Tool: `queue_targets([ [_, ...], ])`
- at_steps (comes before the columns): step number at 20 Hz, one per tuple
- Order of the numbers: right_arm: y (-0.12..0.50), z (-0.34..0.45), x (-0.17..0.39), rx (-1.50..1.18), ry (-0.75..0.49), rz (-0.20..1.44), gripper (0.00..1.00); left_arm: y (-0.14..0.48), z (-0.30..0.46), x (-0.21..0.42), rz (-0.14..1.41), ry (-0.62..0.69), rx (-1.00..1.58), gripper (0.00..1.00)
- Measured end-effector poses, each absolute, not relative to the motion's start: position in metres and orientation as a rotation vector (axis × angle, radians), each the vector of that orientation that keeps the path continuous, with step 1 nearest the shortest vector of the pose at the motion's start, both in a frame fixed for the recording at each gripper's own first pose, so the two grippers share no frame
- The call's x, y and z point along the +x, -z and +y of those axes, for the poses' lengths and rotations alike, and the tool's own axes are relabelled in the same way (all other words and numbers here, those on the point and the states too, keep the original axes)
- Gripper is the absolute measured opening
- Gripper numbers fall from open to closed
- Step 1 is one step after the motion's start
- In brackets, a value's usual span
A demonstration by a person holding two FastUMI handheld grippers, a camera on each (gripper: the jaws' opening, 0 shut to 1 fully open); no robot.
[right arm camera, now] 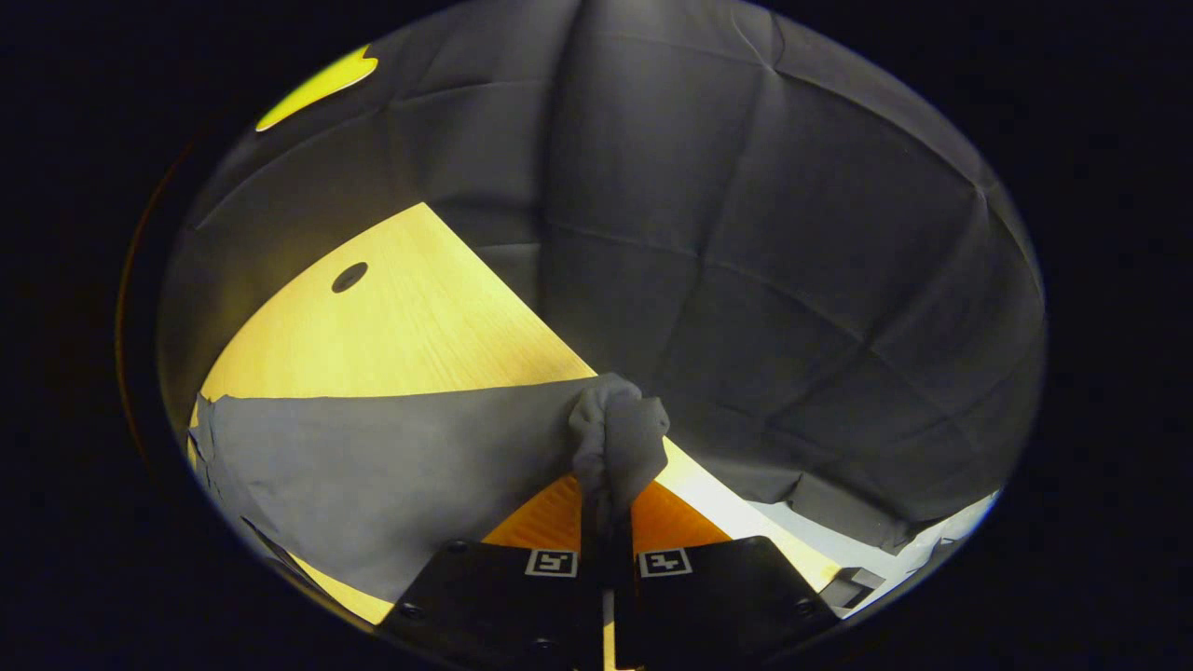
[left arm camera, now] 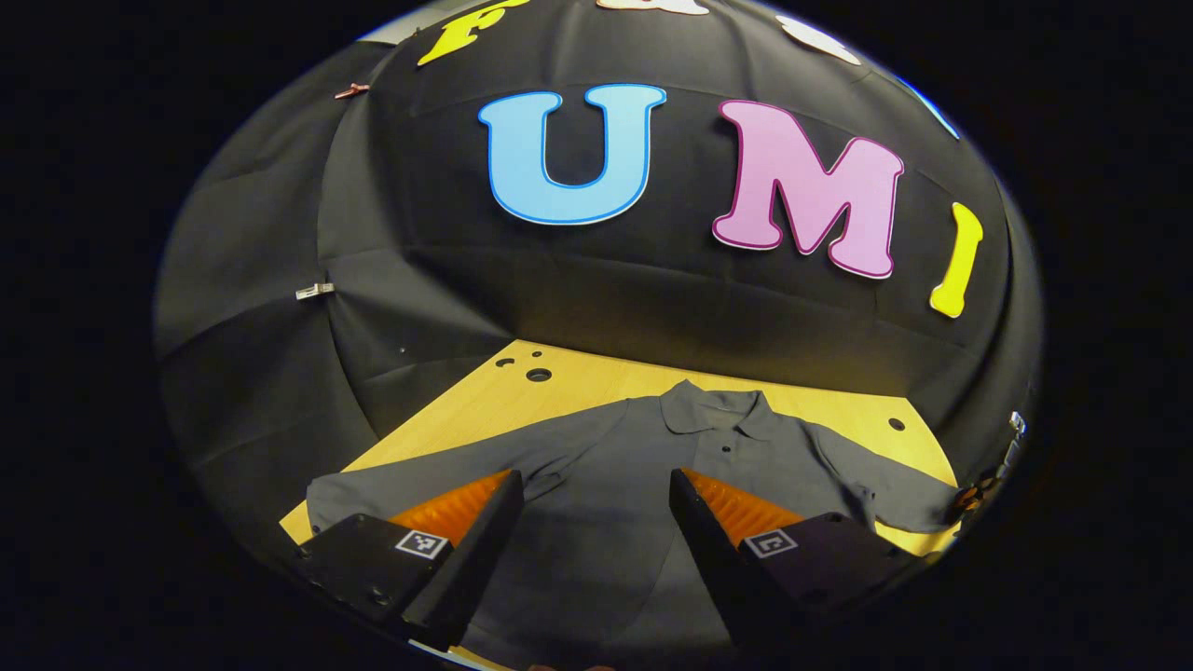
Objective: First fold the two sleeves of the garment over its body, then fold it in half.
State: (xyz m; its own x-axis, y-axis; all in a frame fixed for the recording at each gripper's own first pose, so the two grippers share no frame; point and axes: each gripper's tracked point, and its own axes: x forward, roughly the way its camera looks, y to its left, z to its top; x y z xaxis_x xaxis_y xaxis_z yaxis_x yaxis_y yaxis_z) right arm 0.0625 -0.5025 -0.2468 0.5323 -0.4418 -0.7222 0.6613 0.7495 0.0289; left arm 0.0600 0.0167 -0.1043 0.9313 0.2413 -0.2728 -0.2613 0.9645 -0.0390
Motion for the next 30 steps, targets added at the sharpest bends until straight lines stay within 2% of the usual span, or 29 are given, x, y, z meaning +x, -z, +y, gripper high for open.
queue_targets([
  [4, 0.218, -0.504, 0.075, 0.275, 0.625, 0.700, 0.09, 0.110, 0.022, 0.050, 0.286, -0.262, -0.061, 0.99],
  [11, 0.126, -0.466, 0.103, 0.155, 0.494, 0.587, 0.09, 0.115, 0.028, 0.029, 0.279, -0.269, -0.046, 0.99],
  [22, 0.038, -0.313, 0.167, 0.069, 0.197, 0.478, 0.09, 0.112, 0.042, 0.017, 0.260, -0.315, -0.064, 0.99],
  [30, 0.017, -0.200, 0.187, 0.062, 0.019, 0.462, 0.09, 0.124, 0.057, -0.003, 0.307, -0.344, -0.112, 0.99],
])
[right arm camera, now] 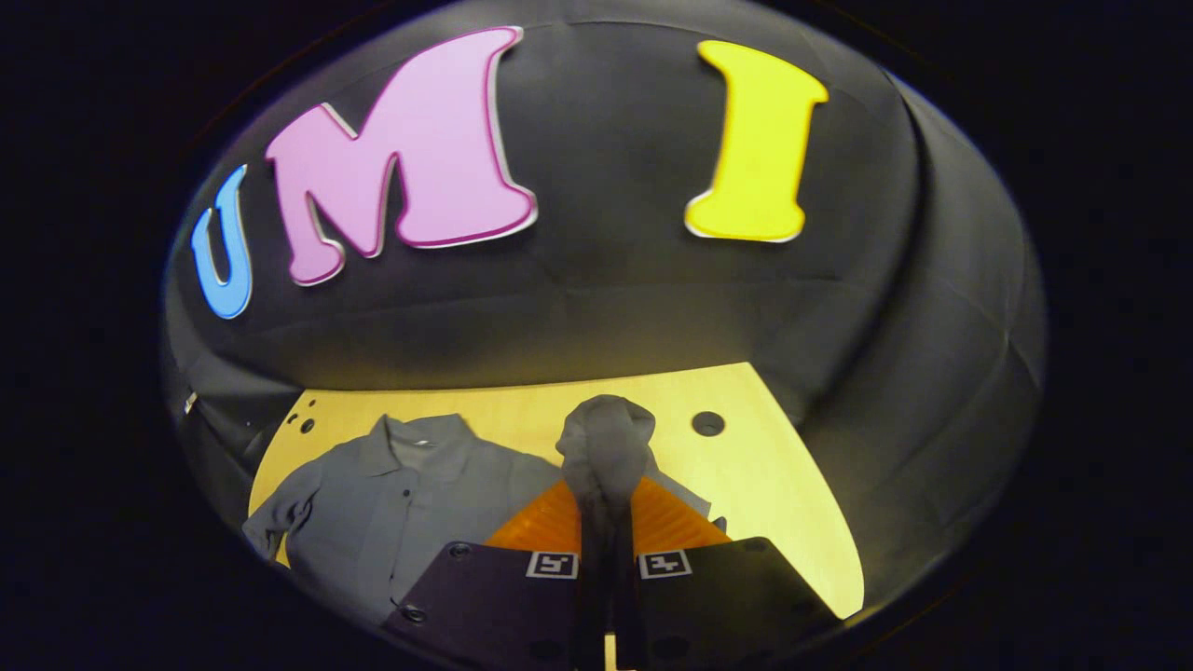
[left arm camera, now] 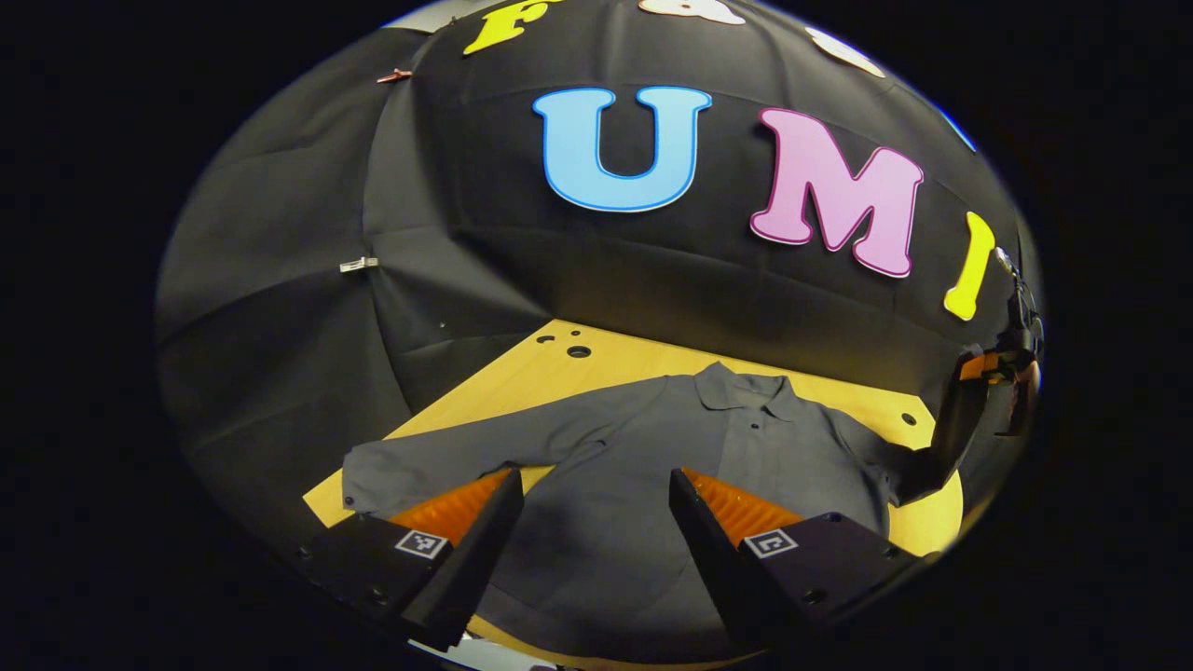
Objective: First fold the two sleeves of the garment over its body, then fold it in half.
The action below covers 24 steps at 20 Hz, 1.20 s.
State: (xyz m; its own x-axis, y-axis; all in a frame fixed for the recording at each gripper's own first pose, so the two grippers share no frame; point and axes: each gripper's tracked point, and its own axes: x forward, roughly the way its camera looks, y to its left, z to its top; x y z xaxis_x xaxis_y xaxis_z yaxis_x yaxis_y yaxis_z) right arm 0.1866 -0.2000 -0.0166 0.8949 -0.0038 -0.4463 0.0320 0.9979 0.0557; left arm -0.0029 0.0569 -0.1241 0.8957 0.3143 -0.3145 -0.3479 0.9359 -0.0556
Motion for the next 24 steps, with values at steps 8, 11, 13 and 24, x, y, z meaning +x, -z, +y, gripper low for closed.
queue_targets([
  [8, 0.039, -0.072, 0.187, 0.142, -0.159, 0.522, 0.09, 0.128, 0.086, -0.018, 0.344, -0.363, -0.116, 0.99],
  [11, 0.057, -0.029, 0.185, 0.187, -0.214, 0.565, 0.09, 0.133, 0.096, -0.020, 0.354, -0.372, -0.129, 0.99],
  [13, 0.067, -0.003, 0.186, 0.211, -0.248, 0.583, 0.09, 0.136, 0.102, -0.021, 0.360, -0.382, -0.142, 0.99],
  [24, 0.131, 0.146, 0.146, 0.417, -0.471, 0.721, 0.09, 0.162, 0.127, -0.032, 0.396, -0.449, -0.162, 1.00],
])
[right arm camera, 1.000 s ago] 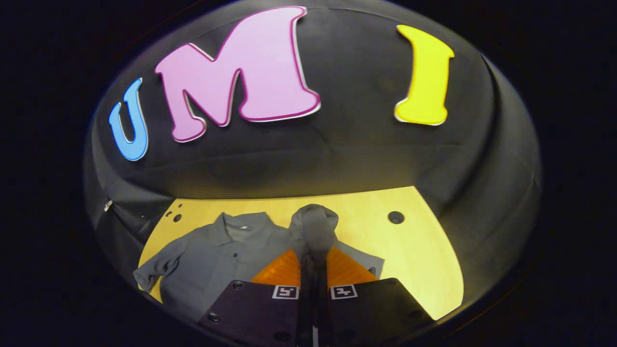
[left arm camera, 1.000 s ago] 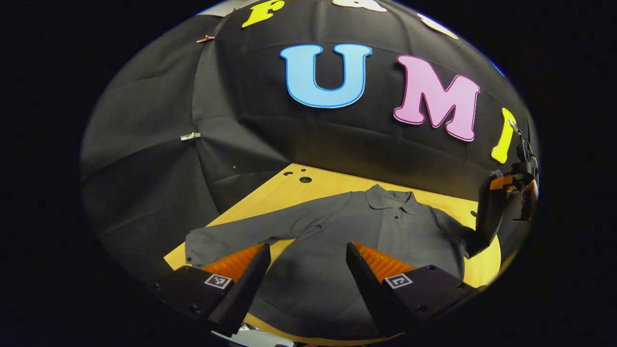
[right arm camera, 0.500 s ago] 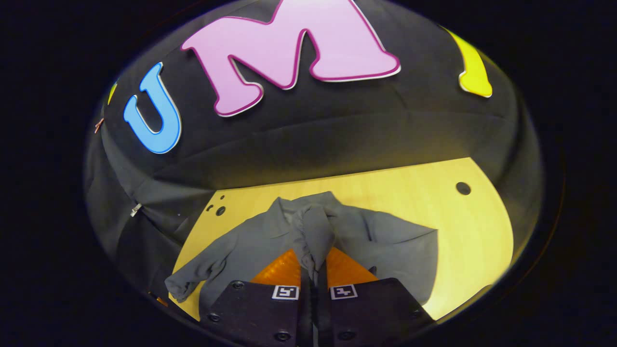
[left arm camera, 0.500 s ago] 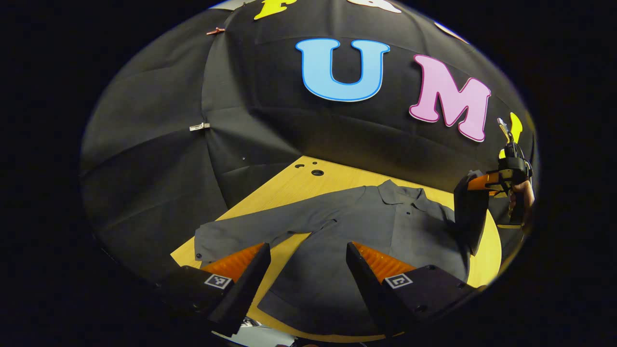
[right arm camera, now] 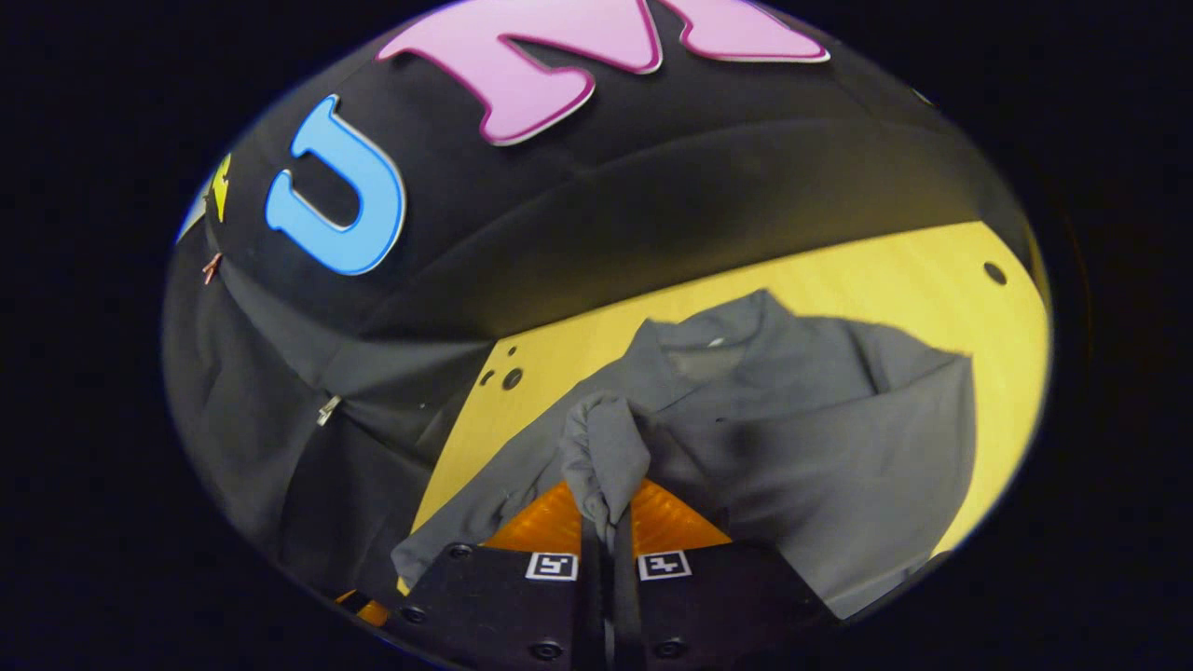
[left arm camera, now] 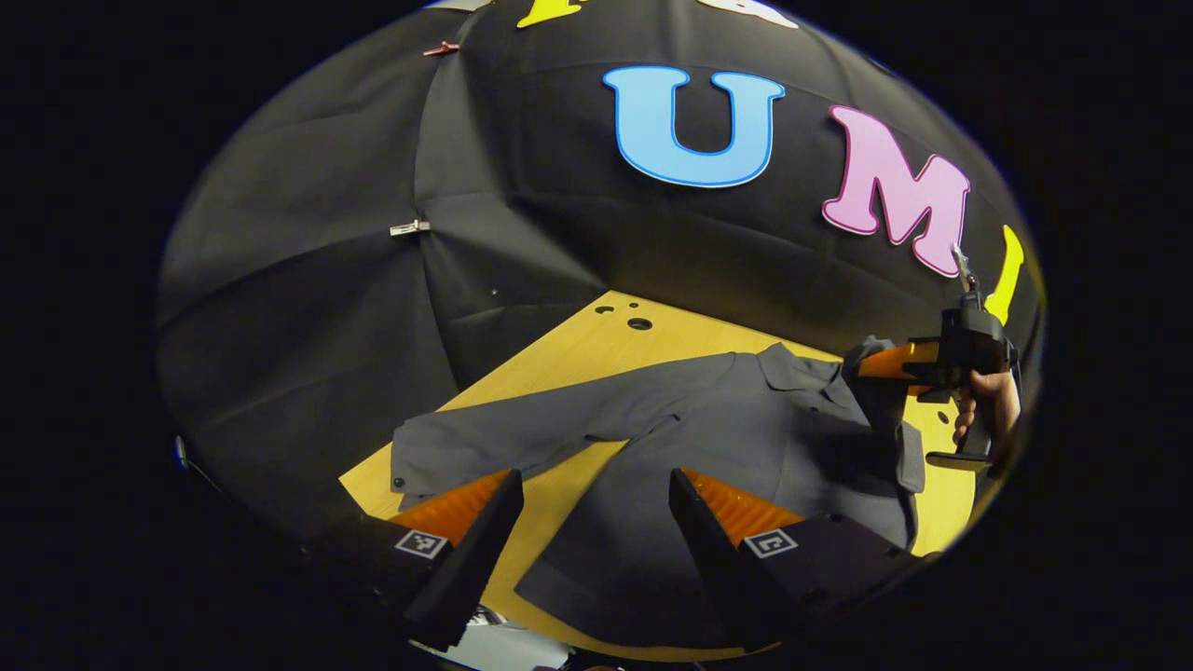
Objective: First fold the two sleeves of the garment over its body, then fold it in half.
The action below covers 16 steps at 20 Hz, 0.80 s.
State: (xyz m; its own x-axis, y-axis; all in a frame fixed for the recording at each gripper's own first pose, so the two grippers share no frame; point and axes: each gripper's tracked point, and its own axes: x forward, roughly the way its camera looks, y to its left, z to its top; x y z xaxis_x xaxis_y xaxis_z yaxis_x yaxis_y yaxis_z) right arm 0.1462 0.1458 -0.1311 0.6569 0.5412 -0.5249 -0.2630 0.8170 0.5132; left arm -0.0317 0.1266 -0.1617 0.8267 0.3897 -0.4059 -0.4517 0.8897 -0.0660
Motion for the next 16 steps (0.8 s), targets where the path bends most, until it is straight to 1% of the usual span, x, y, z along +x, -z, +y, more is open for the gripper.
queue_targets([
  [5, 0.183, 0.202, 0.112, 0.480, -0.527, 0.869, 0.14, 0.173, 0.135, -0.041, 0.413, -0.483, -0.197, 0.99],
  [6, 0.187, 0.207, 0.107, 0.485, -0.536, 0.884, 0.21, 0.175, 0.137, -0.044, 0.410, -0.493, -0.201, 0.99],
  [10, 0.195, 0.212, 0.095, 0.459, -0.551, 0.895, 0.78, 0.183, 0.155, -0.054, 0.406, -0.543, -0.223, 0.99],
  [11, 0.193, 0.208, 0.092, 0.440, -0.551, 0.888, 0.86, 0.184, 0.162, -0.057, 0.404, -0.558, -0.229, 0.99],
  [12, 0.193, 0.203, 0.091, 0.421, -0.549, 0.882, 0.97, 0.187, 0.169, -0.060, 0.403, -0.575, -0.236, 0.99],
  [16, 0.181, 0.173, 0.084, 0.338, -0.526, 0.835, 0.99, 0.194, 0.207, -0.067, 0.397, -0.653, -0.262, 1.00],
])
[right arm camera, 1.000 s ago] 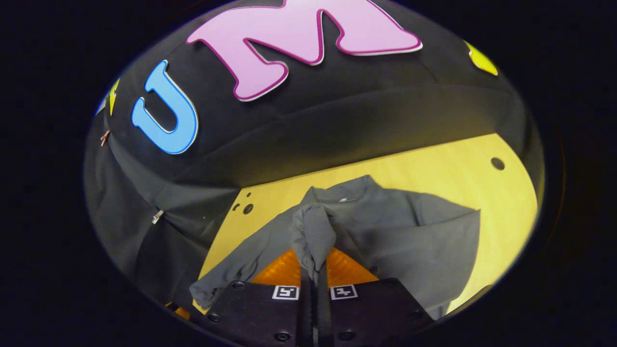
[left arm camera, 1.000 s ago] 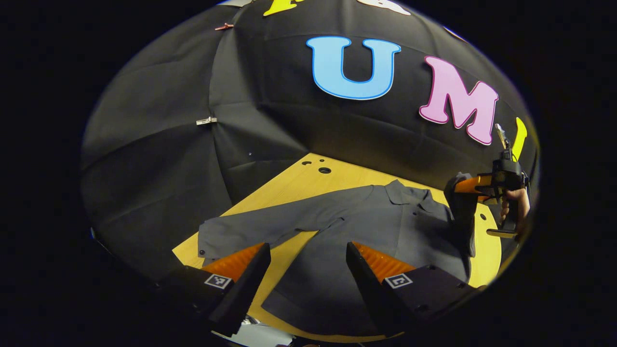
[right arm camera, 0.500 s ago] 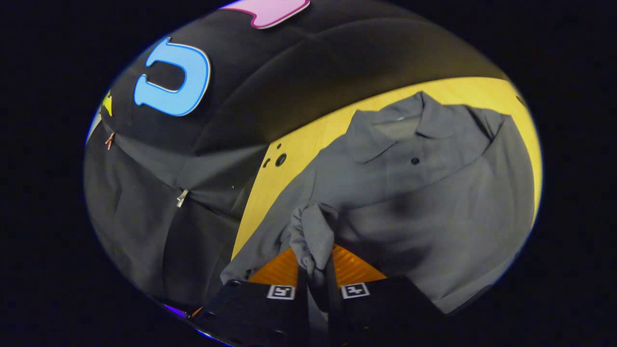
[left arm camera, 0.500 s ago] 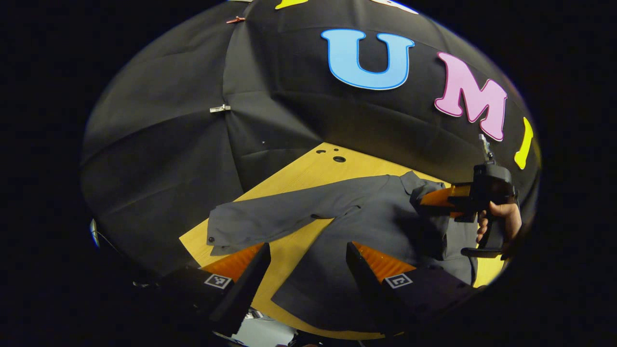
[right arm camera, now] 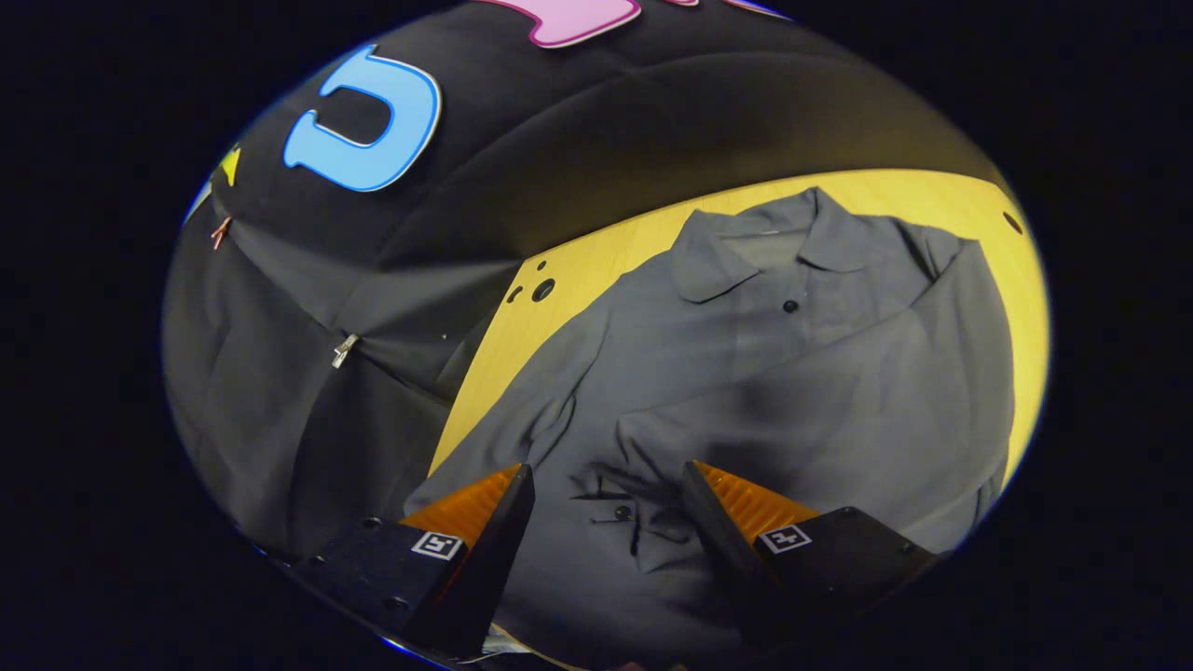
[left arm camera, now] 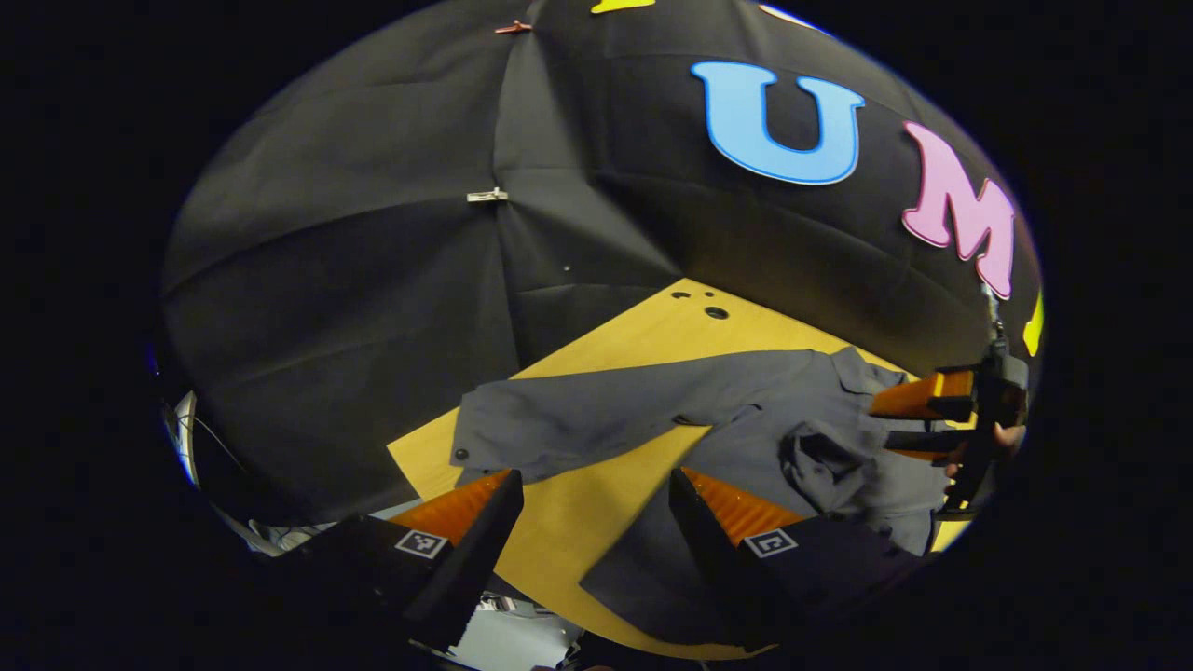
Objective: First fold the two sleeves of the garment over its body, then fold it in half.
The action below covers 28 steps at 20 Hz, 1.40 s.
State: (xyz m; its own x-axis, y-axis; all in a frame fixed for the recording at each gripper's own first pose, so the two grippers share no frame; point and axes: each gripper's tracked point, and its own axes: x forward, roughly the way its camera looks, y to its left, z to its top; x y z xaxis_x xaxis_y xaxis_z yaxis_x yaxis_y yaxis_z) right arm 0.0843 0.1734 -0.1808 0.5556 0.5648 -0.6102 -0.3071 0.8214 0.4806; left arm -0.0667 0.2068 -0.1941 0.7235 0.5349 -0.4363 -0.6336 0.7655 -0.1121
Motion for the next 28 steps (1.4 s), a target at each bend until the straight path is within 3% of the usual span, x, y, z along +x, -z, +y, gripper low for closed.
queue_targets([
  [12, 0.134, 0.024, 0.044, 0.235, -0.289, 0.696, 0.98, 0.259, 0.335, -0.046, 0.481, -0.843, -0.278, 0.99],
  [23, 0.130, -0.073, -0.015, 0.348, -0.033, 0.633, 0.99, 0.299, 0.365, -0.011, 0.545, -0.802, -0.334, 0.99],
  [24, 0.128, -0.079, -0.019, 0.351, -0.021, 0.622, 0.99, 0.299, 0.363, -0.008, 0.541, -0.794, -0.330, 0.91],
  [25, 0.129, -0.083, -0.023, 0.354, -0.009, 0.613, 0.99, 0.301, 0.362, -0.006, 0.550, -0.783, -0.324, 0.92],
  [26, 0.129, -0.087, -0.027, 0.358, 0.001, 0.608, 0.99, 0.300, 0.362, -0.004, 0.543, -0.774, -0.311, 0.82],
  [28, 0.130, -0.092, -0.035, 0.368, 0.017, 0.603, 0.99, 0.300, 0.359, 0.002, 0.543, -0.749, -0.307, 0.75],
])
